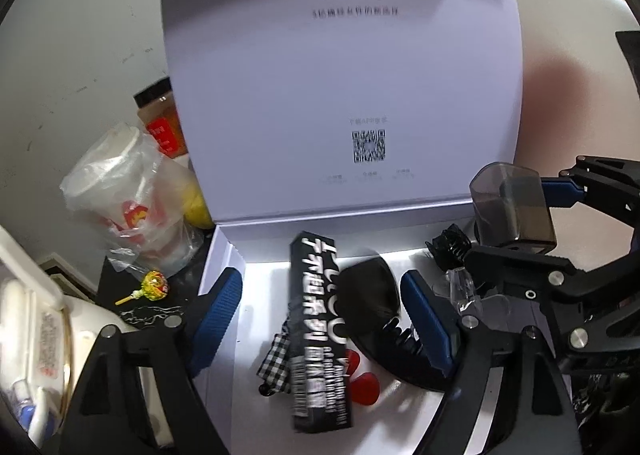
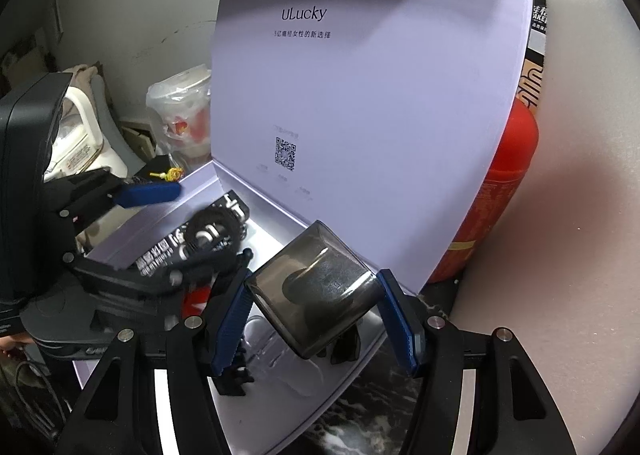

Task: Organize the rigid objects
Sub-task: 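Open the left tool to release the black ring into the box, then lower the smoky case into the box and open the right tool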

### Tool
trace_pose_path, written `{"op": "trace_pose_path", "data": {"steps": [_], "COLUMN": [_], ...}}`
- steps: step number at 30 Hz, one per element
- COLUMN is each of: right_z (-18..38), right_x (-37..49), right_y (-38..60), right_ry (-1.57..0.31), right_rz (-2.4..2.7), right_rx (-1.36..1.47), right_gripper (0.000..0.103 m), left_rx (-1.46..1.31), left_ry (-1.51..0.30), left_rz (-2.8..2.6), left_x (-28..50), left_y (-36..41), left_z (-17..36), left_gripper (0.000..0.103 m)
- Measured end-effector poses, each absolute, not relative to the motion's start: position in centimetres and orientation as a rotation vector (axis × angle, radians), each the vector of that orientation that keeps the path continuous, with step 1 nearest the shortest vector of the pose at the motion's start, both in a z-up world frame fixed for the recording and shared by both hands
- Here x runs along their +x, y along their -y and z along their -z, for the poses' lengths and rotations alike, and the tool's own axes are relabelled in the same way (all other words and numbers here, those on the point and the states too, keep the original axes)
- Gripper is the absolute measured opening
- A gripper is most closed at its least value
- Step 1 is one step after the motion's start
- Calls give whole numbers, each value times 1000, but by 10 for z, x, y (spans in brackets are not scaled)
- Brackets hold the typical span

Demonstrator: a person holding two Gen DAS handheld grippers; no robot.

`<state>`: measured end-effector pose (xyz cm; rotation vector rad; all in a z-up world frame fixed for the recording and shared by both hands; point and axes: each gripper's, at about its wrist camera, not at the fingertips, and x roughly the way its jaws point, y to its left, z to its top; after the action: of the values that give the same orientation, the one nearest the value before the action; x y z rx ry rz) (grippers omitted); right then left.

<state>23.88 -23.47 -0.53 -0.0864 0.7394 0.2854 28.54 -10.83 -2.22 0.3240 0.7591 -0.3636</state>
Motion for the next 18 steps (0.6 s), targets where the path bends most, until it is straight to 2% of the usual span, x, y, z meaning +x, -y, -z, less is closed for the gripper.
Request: {"op": "trace_pose_path", "data": {"steps": [18], "right_z": [9], "right_x": [240], "right_y": [226], "right_ry": [-749], "right_rz": [-322], "right_rx": [-94], "right_gripper": [62], "left_rx": [245], "left_ry": [-768], "left_rz": [329], "left_x": [276], "left_y": [77], "left_z": [8], "left_gripper": [82]}}
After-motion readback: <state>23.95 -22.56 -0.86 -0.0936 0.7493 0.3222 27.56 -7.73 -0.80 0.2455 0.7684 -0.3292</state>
